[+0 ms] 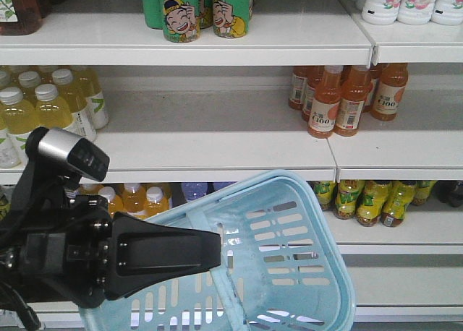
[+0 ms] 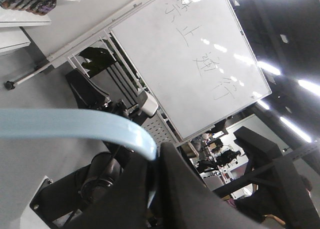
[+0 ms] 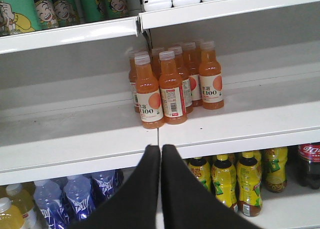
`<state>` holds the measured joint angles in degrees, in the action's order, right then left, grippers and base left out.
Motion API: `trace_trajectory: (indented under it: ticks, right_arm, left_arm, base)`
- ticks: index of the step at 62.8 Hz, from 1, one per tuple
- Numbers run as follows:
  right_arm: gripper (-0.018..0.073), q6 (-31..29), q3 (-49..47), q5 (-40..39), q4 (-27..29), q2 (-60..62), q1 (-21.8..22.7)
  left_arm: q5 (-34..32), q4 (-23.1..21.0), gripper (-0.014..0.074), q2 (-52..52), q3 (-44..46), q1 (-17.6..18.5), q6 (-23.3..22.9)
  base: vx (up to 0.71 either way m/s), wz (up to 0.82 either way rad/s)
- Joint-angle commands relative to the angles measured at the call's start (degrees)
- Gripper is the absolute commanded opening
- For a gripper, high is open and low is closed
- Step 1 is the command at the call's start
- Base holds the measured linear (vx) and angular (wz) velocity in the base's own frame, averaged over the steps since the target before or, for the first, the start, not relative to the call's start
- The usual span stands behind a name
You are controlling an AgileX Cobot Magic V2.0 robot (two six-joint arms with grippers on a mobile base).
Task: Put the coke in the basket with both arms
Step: 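Lift the basket by its handle off the shelf with the left gripper, then turn the base away from the shelf while holding the basket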
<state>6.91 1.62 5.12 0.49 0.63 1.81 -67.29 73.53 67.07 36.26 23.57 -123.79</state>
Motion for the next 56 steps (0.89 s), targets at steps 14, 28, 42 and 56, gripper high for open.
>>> trace_trajectory:
  ticks: [14, 28, 42, 56]
  right_arm:
    - [-0.0004, 0.0, 0.4, -4.1, -0.5, 0.7, -0.1]
    - [-0.0004, 0.0, 0.4, -4.1, -0.5, 0.7, -0.1]
    - [-0.0004, 0.0, 0.4, -4.1, -0.5, 0.7, -0.1]
    - [-0.0004, 0.0, 0.4, -4.1, -0.5, 0.7, -0.1]
  left_arm:
    - [-10.5, -4.4, -0.0007, -1.3, 1.5, 0.4, -0.1]
    - [-10.4, -4.4, -0.0006, -1.3, 1.5, 0.4, -0.1]
    - [-10.3, -4.4, -0.0006, -1.3, 1.5, 0.4, -0.1]
    - [-10.3, -4.4, -0.0006, -1.3, 1.5, 0.4, -0.1]
  base:
    - [0.00, 0.00]
    - [0.00, 0.00]
    - [0.00, 0.00]
    - [0.00, 0.00]
